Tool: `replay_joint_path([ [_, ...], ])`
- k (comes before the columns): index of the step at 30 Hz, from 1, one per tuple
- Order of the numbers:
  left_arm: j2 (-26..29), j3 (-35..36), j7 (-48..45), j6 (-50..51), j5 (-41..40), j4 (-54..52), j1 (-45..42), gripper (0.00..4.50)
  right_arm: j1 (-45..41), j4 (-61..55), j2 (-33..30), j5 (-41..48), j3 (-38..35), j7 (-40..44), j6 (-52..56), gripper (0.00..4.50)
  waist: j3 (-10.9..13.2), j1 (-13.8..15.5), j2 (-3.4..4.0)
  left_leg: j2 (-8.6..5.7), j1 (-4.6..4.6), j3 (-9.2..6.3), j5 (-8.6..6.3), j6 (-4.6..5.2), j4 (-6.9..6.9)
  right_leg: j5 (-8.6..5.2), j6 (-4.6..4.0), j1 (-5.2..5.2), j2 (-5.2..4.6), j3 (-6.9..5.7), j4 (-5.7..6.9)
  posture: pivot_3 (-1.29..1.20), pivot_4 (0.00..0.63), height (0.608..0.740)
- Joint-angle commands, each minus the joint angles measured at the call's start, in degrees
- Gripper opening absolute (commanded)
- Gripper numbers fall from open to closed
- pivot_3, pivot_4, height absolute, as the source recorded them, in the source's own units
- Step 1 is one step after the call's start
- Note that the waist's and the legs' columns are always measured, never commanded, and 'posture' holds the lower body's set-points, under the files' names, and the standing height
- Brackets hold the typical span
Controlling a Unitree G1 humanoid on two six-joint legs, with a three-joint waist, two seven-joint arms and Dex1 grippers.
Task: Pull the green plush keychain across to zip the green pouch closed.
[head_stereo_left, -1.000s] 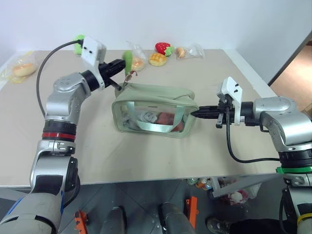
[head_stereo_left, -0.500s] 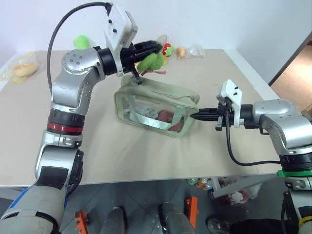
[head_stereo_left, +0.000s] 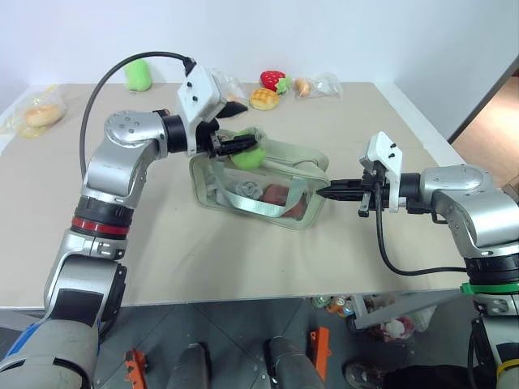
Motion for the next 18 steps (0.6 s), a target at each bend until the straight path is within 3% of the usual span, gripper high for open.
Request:
replay_joint_path([
  [1, 0.5, 6.8, 1.9, 2.9, -5.2, -1.2, -3.5, 3.94, -1.4, -0.9, -0.3, 0.2, -0.9, -0.1, -0.3, 0.00, 0.0, 0.0, 0.00, 0.00, 0.00, 0.00, 0.00, 0.00, 0.00, 0.02, 0.04, 0.00, 0.00, 0.01, 0.00, 0.00, 0.150, 0.740],
  [9, 5.7, 14.5, -5.0, 13.6, -19.0, -8.3, 0.5, 3.94, -2.6, 0.4, 0.4, -0.2, -0.2, 0.0, -0.9, 0.00, 0.0, -0.2, 0.01, 0.00, 0.02, 0.00, 0.00, 0.00, -0.05, 0.08, 0.21, -0.02, 0.00, 0.01, 0.00, 0.00, 0.150, 0.740],
  [18, 6.3, 15.4, -1.9, 17.2, -21.8, -11.4, 3.7, 3.94, -2.9, 0.7, 1.0, -0.4, -0.2, -0.1, -1.1, 0.00, 0.0, -0.1, 0.01, 0.01, 0.02, 0.01, 0.01, 0.01, 0.09, 0.01, -0.04, 0.03, 0.00, 0.02, 0.00, 0.00, 0.150, 0.740],
])
